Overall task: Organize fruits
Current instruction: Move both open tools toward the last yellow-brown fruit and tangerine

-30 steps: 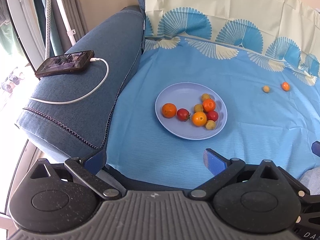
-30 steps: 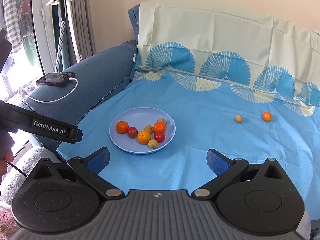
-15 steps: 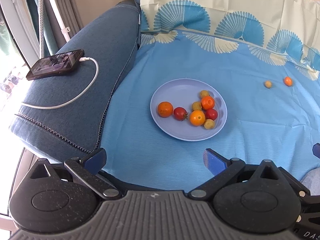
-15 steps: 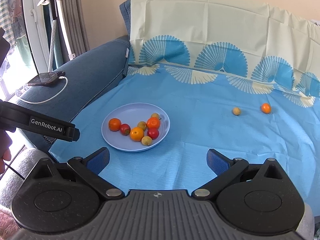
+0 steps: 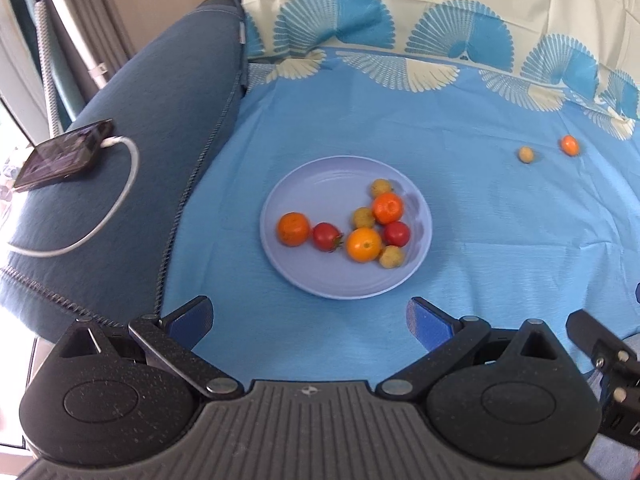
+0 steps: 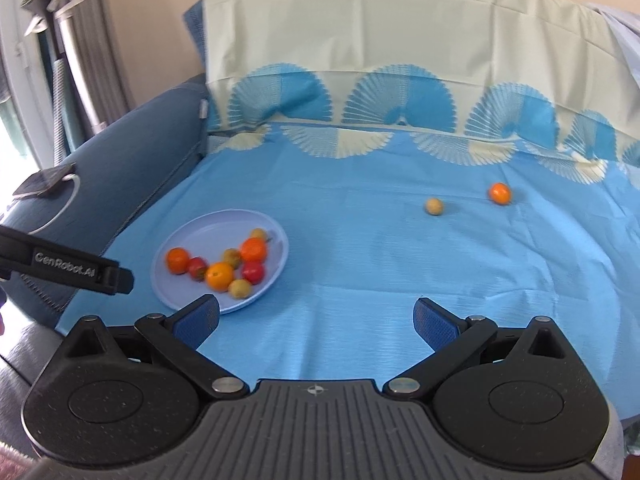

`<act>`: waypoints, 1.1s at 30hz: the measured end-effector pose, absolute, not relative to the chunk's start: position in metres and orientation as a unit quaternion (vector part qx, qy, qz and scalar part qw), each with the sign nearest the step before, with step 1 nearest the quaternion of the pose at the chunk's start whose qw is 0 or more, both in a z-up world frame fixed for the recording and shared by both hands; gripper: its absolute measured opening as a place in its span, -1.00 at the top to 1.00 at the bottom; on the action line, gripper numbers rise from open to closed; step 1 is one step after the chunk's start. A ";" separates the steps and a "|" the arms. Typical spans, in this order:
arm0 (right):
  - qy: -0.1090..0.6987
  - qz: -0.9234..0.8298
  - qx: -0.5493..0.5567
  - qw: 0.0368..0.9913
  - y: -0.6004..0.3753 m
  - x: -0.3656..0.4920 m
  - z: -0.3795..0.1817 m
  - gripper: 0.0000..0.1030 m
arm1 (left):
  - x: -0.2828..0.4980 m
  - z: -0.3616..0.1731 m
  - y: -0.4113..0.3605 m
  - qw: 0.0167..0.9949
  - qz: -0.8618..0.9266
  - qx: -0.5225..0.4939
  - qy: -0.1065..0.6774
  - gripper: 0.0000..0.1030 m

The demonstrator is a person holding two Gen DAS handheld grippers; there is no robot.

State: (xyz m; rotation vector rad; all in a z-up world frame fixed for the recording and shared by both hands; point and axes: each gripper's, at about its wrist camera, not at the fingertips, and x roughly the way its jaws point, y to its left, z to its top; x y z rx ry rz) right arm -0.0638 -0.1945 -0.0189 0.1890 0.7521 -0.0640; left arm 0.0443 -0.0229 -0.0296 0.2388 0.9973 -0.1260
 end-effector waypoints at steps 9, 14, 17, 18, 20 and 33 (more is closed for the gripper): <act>0.362 -0.102 0.102 0.921 -0.258 -0.054 -0.031 -0.98 | 0.073 -0.037 -0.092 0.863 -0.101 0.134 0.476 -0.99; 0.354 -0.158 0.116 0.914 -0.311 -0.051 -0.041 -0.98 | 0.093 -0.049 -0.149 0.853 -0.143 0.142 0.482 -0.99; 0.350 -0.192 0.117 0.909 -0.346 -0.045 -0.049 -0.98 | 0.110 -0.060 -0.187 0.849 -0.162 0.153 0.479 -0.99; 0.349 -0.201 0.118 0.908 -0.357 -0.042 -0.052 -0.98 | 0.116 -0.064 -0.200 0.849 -0.166 0.156 0.477 -0.99; 0.348 -0.212 0.117 0.906 -0.379 -0.033 -0.059 -0.98 | 0.133 -0.075 -0.224 0.845 -0.175 0.159 0.479 -0.99; 0.378 -0.156 0.083 0.909 -0.491 0.139 -0.153 -0.98 | 0.244 -0.176 -0.356 0.817 -0.225 0.188 0.496 -0.99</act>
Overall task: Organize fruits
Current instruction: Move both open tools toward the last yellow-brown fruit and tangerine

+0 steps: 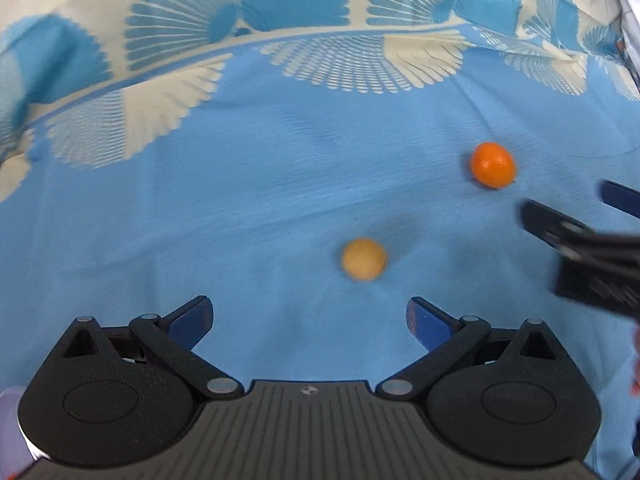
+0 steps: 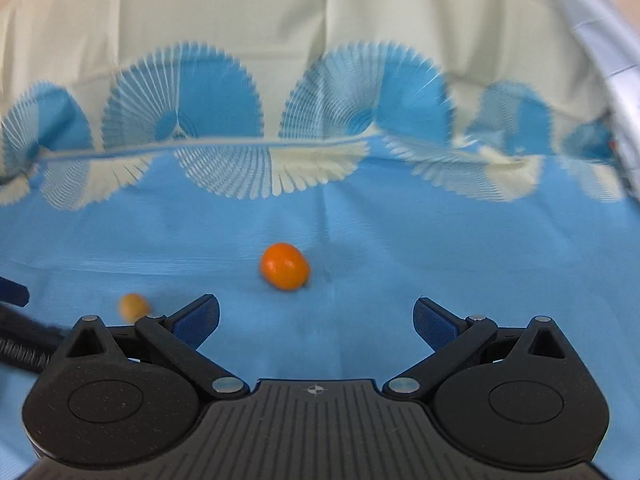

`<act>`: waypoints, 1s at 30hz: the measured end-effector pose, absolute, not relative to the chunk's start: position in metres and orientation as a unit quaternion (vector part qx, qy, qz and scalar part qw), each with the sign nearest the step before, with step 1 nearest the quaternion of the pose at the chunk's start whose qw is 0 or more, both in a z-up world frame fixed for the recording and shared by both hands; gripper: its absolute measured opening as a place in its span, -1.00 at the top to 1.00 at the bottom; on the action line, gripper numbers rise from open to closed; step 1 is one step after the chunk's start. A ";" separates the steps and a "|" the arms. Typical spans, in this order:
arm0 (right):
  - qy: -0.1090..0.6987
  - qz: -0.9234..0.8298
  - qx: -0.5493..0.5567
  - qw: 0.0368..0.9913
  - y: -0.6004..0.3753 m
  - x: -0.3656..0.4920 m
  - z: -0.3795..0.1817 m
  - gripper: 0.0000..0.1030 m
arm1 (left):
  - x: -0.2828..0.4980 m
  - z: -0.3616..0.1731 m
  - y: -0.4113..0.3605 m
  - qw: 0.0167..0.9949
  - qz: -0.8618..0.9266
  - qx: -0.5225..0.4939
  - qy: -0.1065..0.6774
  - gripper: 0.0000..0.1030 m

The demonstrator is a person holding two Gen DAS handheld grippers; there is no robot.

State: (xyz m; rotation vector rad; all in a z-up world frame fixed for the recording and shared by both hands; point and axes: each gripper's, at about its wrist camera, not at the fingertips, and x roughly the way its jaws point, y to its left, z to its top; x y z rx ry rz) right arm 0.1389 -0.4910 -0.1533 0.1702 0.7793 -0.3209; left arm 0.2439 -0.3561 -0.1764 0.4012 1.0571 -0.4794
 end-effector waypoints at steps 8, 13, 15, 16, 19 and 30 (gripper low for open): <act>0.378 -0.144 0.072 0.912 -0.516 0.193 -0.214 -0.99 | 0.273 -0.205 -0.380 0.811 -0.250 0.189 0.493 -1.00; 0.354 -0.140 0.064 0.922 -0.514 0.187 -0.218 -0.99 | 0.270 -0.205 -0.381 0.817 -0.251 0.190 0.482 -1.00; 0.351 -0.142 0.061 0.924 -0.513 0.187 -0.218 -0.99 | 0.271 -0.205 -0.381 0.817 -0.251 0.187 0.484 -1.00; 0.351 -0.142 0.061 0.923 -0.513 0.188 -0.218 -0.99 | 0.271 -0.205 -0.381 0.817 -0.251 0.188 0.484 -1.00; 0.352 -0.142 0.062 0.923 -0.513 0.187 -0.218 -0.99 | 0.271 -0.204 -0.380 0.818 -0.251 0.187 0.483 -1.00; 0.348 -0.142 0.060 0.925 -0.513 0.187 -0.219 -0.99 | 0.270 -0.204 -0.381 0.819 -0.248 0.185 0.483 -1.00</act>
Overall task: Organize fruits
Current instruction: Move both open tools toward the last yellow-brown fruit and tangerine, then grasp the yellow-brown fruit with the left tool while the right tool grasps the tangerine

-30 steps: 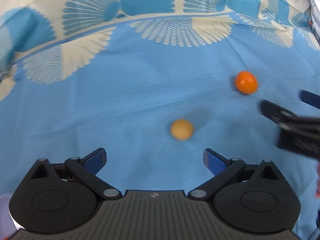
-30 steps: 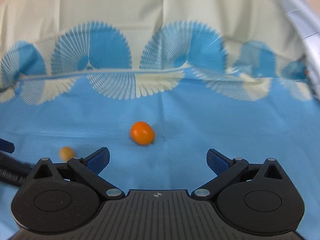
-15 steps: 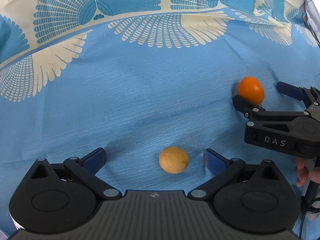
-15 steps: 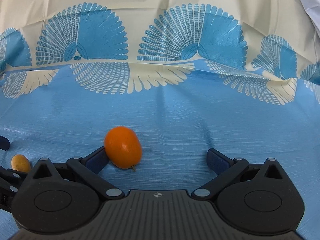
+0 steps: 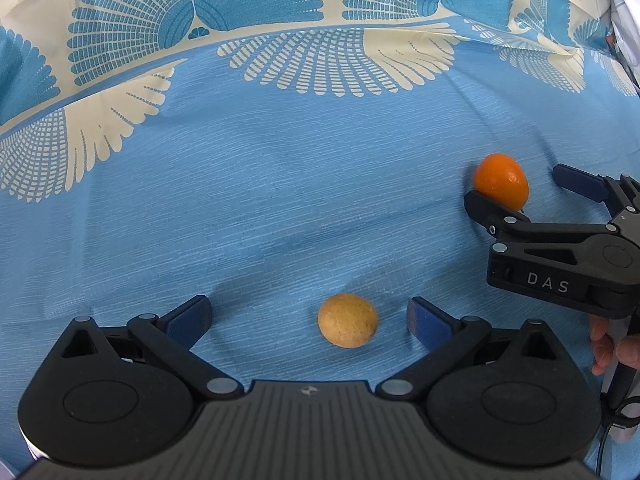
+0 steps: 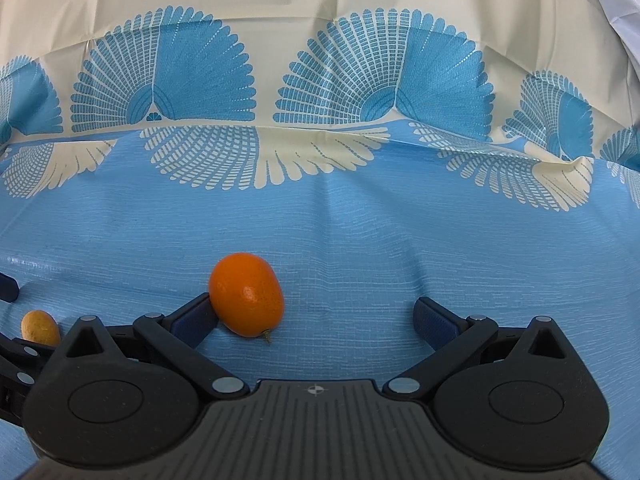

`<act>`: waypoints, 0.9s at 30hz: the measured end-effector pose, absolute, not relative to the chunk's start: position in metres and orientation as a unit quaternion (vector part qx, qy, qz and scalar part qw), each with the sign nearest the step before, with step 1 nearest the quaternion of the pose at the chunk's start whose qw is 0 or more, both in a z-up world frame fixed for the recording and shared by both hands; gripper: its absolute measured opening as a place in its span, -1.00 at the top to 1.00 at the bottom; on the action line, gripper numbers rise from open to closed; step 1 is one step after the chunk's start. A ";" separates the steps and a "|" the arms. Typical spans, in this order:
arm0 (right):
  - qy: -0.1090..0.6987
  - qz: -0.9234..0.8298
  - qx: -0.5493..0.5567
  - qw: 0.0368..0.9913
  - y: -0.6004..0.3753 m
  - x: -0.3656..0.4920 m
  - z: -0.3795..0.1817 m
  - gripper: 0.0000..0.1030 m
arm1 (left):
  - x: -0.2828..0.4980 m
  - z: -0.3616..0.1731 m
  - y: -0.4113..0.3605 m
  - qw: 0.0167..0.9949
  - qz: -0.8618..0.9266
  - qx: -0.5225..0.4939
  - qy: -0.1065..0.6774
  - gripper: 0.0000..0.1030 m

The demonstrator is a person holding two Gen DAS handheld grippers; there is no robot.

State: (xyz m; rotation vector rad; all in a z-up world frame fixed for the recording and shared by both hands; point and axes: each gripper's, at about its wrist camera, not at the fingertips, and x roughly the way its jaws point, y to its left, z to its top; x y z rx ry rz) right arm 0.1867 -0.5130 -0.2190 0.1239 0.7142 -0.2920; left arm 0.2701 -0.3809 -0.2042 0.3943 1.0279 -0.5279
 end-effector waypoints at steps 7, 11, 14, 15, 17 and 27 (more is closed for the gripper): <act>0.350 -0.140 0.061 0.924 -0.513 0.188 -0.218 -0.99 | 0.273 -0.196 -0.376 0.823 -0.239 0.174 0.486 -0.72; 0.343 -0.116 0.056 0.930 -0.507 0.187 -0.211 -0.22 | 0.275 -0.181 -0.357 0.823 -0.252 0.145 0.488 0.39; 0.339 -0.120 0.034 0.932 -0.496 0.184 -0.206 0.31 | 0.275 -0.178 -0.346 0.822 -0.254 0.129 0.493 0.39; 0.339 -0.124 0.036 0.932 -0.495 0.183 -0.206 0.31 | 0.275 -0.177 -0.343 0.821 -0.254 0.127 0.496 0.39; 0.341 -0.136 0.040 0.929 -0.494 0.181 -0.204 0.31 | 0.273 -0.174 -0.337 0.822 -0.252 0.123 0.496 0.39; 0.348 -0.144 0.075 0.923 -0.469 0.137 -0.170 0.31 | 0.228 -0.133 -0.299 0.840 -0.263 0.123 0.458 0.39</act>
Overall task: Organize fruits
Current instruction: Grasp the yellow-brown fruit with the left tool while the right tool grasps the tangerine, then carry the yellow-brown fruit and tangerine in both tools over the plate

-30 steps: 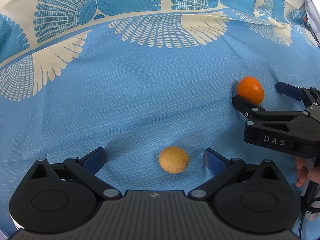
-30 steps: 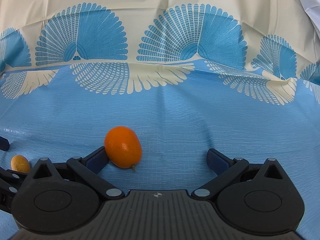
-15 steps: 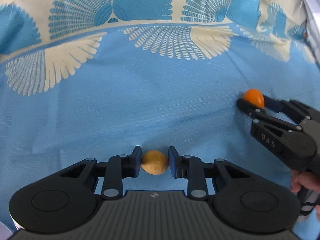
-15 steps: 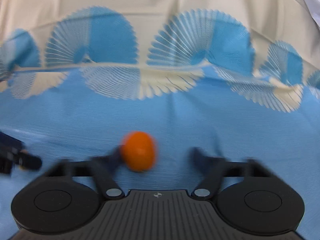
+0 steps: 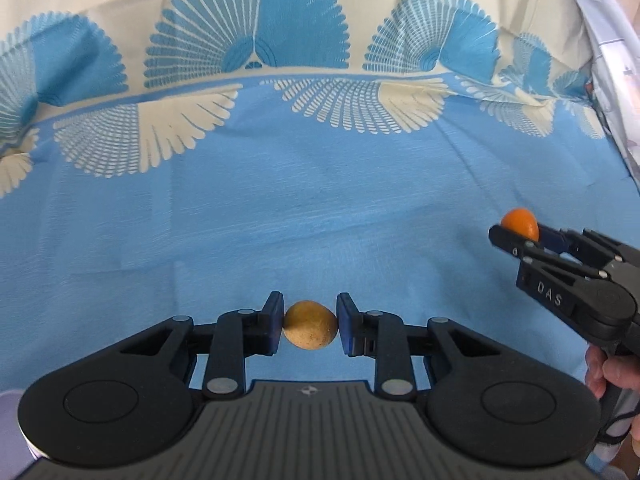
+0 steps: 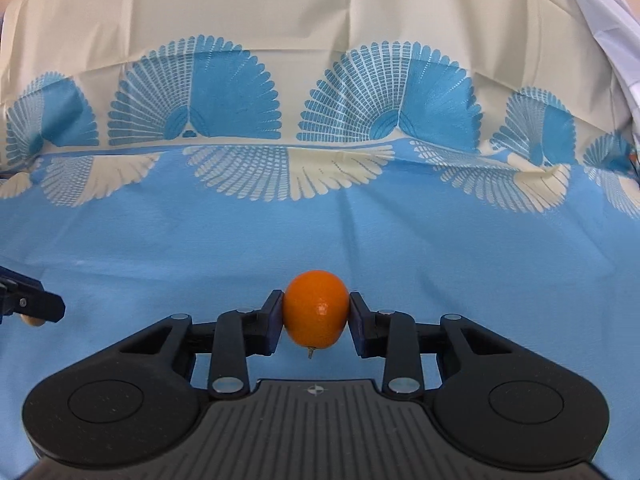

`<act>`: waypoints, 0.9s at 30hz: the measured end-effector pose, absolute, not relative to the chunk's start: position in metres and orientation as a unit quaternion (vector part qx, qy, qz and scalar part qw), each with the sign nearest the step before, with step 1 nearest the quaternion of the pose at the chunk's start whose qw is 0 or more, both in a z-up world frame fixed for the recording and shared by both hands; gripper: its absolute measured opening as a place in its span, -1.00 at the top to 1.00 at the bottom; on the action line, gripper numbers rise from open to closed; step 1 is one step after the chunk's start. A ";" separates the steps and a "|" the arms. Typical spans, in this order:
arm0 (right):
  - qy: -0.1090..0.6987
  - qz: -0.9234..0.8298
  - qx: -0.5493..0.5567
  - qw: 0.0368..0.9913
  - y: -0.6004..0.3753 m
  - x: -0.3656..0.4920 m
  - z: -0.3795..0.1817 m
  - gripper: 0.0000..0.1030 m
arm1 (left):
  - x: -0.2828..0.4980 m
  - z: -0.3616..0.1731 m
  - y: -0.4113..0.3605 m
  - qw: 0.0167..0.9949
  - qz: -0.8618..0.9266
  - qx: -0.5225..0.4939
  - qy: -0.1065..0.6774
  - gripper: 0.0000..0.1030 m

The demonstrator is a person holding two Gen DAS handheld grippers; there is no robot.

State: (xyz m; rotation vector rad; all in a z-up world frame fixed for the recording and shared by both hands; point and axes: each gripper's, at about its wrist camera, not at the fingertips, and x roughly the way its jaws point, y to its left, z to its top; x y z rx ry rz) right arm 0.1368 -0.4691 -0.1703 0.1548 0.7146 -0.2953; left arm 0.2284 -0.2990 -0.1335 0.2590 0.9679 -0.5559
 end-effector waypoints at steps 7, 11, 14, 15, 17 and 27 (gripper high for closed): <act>0.351 -0.118 0.086 0.925 -0.416 0.087 -0.131 0.31 | 0.181 -0.083 -0.247 0.855 -0.251 0.120 0.438 0.39; 0.348 -0.084 0.093 0.929 -0.369 0.051 -0.102 0.31 | 0.143 -0.051 -0.210 0.861 -0.230 0.125 0.435 0.39; 0.345 -0.052 0.094 0.932 -0.329 0.025 -0.080 0.31 | 0.119 -0.033 -0.179 0.864 -0.216 0.128 0.436 0.38; 0.345 -0.040 0.093 0.933 -0.315 0.016 -0.073 0.31 | 0.111 -0.028 -0.169 0.865 -0.210 0.127 0.437 0.38; 0.346 -0.017 0.091 0.934 -0.290 0.001 -0.059 0.31 | 0.096 -0.020 -0.147 0.866 -0.200 0.126 0.441 0.38; 0.343 0.061 0.052 0.936 -0.196 -0.058 -0.013 0.31 | 0.036 0.007 -0.047 0.882 -0.159 0.091 0.435 0.39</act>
